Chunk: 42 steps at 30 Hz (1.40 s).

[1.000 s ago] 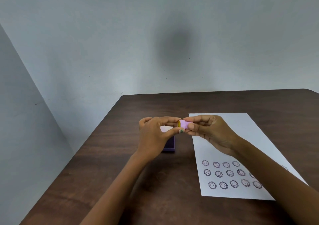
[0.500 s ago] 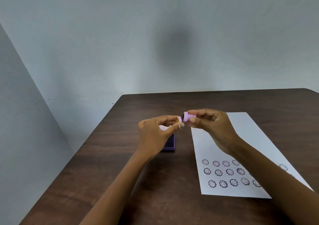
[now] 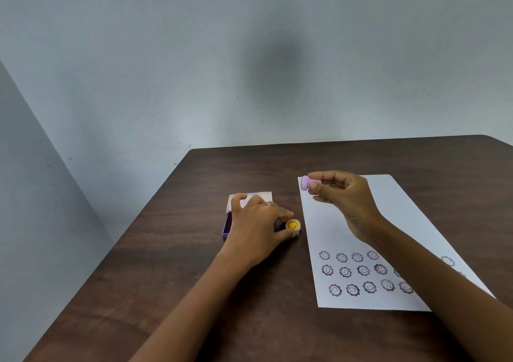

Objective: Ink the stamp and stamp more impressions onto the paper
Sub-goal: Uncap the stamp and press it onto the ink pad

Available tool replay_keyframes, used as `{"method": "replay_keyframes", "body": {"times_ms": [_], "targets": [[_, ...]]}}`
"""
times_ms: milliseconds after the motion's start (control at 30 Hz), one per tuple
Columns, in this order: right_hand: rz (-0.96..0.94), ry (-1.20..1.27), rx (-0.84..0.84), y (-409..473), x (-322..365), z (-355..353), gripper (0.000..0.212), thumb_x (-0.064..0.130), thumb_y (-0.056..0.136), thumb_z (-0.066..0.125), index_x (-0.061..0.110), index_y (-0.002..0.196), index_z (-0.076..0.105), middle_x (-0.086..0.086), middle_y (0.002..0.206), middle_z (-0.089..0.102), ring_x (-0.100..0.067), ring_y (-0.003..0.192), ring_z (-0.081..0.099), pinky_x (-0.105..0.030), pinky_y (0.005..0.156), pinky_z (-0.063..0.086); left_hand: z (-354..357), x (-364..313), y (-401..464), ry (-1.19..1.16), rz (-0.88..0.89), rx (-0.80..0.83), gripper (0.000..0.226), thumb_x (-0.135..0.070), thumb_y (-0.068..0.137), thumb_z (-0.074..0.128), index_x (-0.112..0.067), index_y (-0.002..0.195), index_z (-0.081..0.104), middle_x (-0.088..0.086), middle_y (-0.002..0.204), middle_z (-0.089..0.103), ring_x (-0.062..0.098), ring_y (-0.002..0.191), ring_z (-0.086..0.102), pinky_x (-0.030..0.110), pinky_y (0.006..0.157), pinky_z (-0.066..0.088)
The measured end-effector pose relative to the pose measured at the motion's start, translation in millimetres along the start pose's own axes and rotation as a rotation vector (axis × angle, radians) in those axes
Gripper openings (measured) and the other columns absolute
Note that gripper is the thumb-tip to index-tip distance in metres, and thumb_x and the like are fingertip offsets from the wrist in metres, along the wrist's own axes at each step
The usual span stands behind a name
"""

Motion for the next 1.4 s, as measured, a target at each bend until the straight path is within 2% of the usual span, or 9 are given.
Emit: {"method": "replay_keyframes", "body": {"times_ms": [133, 300, 500, 667, 867, 1000, 1100, 1200, 1400], "targets": [[0.014, 0.005, -0.008, -1.1, -0.3, -0.5, 0.025, 0.016, 0.079, 0.07, 0.012, 0.103, 0.068, -0.009, 0.102, 0.071, -0.022, 0.092, 0.067, -0.024, 0.075, 0.055, -1.7, 5.2, -0.2, -0.053, 0.005, -0.006, 0.044, -0.064, 0.08, 0.053, -0.04, 0.116, 0.06, -0.014, 0.119, 0.063, 0.009, 0.117, 0.044, 0.038, 0.104, 0.009], [0.029, 0.029, 0.001, -2.1, 1.6, 0.3, 0.022, 0.016, 0.079, 0.07, 0.012, 0.101, 0.068, -0.01, 0.1, 0.071, -0.024, 0.09, 0.068, -0.024, 0.072, 0.055, -22.9, 39.4, 3.2, -0.177, -0.064, -0.018, 0.047, -0.068, 0.068, 0.063, -0.05, 0.111, 0.058, -0.021, 0.126, 0.056, 0.005, 0.116, 0.041, 0.028, 0.086, 0.012], [0.062, 0.04, 0.027, -3.4, -0.7, 5.2, 0.023, 0.014, 0.081, 0.067, 0.012, 0.103, 0.066, -0.012, 0.101, 0.07, -0.027, 0.088, 0.068, -0.028, 0.076, 0.056, -16.9, 95.7, -10.8, -0.36, -0.293, 0.344, 0.077, -0.073, 0.05, 0.072, -0.055, 0.12, 0.048, -0.014, 0.151, 0.026, 0.017, 0.139, 0.017, 0.047, 0.112, 0.016], [0.074, 0.067, 0.068, -5.1, 0.9, 9.7, 0.025, 0.012, 0.081, 0.067, 0.01, 0.105, 0.066, -0.011, 0.1, 0.07, -0.022, 0.083, 0.069, -0.02, 0.069, 0.057, -11.6, 111.6, -22.9, -0.525, -0.338, 0.446, 0.077, -0.054, 0.053, 0.084, -0.055, 0.121, 0.048, -0.01, 0.157, 0.006, 0.017, 0.144, 0.007, 0.041, 0.116, 0.015], [0.109, 0.107, 0.172, -9.6, 0.2, 27.2, 0.021, 0.01, 0.077, 0.07, 0.023, 0.093, 0.067, 0.001, 0.095, 0.07, -0.017, 0.084, 0.068, -0.013, 0.061, 0.054, -8.8, 117.8, -23.1, -0.457, -0.334, 0.481, 0.079, -0.051, 0.054, 0.085, -0.054, 0.123, 0.046, -0.007, 0.158, 0.005, 0.021, 0.145, 0.003, 0.046, 0.117, 0.014], [0.093, 0.031, 0.243, -12.1, 1.4, 44.1, 0.023, 0.013, 0.079, 0.07, 0.019, 0.101, 0.069, 0.004, 0.092, 0.072, -0.01, 0.075, 0.07, -0.013, 0.056, 0.053, -8.9, 118.8, -21.9, -0.432, -0.339, 0.486, 0.077, -0.05, 0.058, 0.083, -0.051, 0.126, 0.045, -0.005, 0.158, 0.007, 0.023, 0.145, 0.002, 0.048, 0.116, 0.015], [0.02, -0.051, 0.303, -12.6, 8.5, 60.7, 0.025, 0.012, 0.079, 0.071, 0.02, 0.101, 0.066, 0.002, 0.092, 0.071, -0.004, 0.078, 0.07, -0.011, 0.054, 0.051, -9.7, 119.1, -21.1, -0.441, -0.343, 0.483, 0.074, -0.048, 0.06, 0.082, -0.049, 0.125, 0.046, -0.005, 0.158, 0.008, 0.022, 0.145, 0.001, 0.048, 0.116, 0.014], [-0.063, -0.171, 0.339, -11.4, 16.8, 82.9, 0.027, 0.015, 0.074, 0.076, 0.019, 0.097, 0.063, 0.0, 0.087, 0.07, -0.01, 0.075, 0.068, -0.011, 0.056, 0.052, -9.7, 118.8, -20.3, -0.439, -0.34, 0.484, 0.071, -0.047, 0.062, 0.082, -0.048, 0.124, 0.047, -0.004, 0.158, 0.008, 0.023, 0.145, 0.001, 0.047, 0.115, 0.015], [-0.251, -0.469, 0.37, -7.3, 23.4, 125.2, 0.021, 0.025, 0.072, 0.077, 0.022, 0.083, 0.06, 0.011, 0.075, 0.063, -0.003, 0.065, 0.061, -0.006, 0.056, 0.048, -10.2, 119.3, -19.7, -0.414, -0.342, 0.479, 0.073, -0.045, 0.063, 0.081, -0.045, 0.127, 0.045, -0.004, 0.159, 0.007, 0.023, 0.145, 0.0, 0.05, 0.115, 0.014]]}}
Point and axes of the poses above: each hand's wrist, its own y-axis towards the middle knuckle, its own z-axis out of the palm, x = y × z, the point moved 6 cm from there along y, towards the middle knuckle
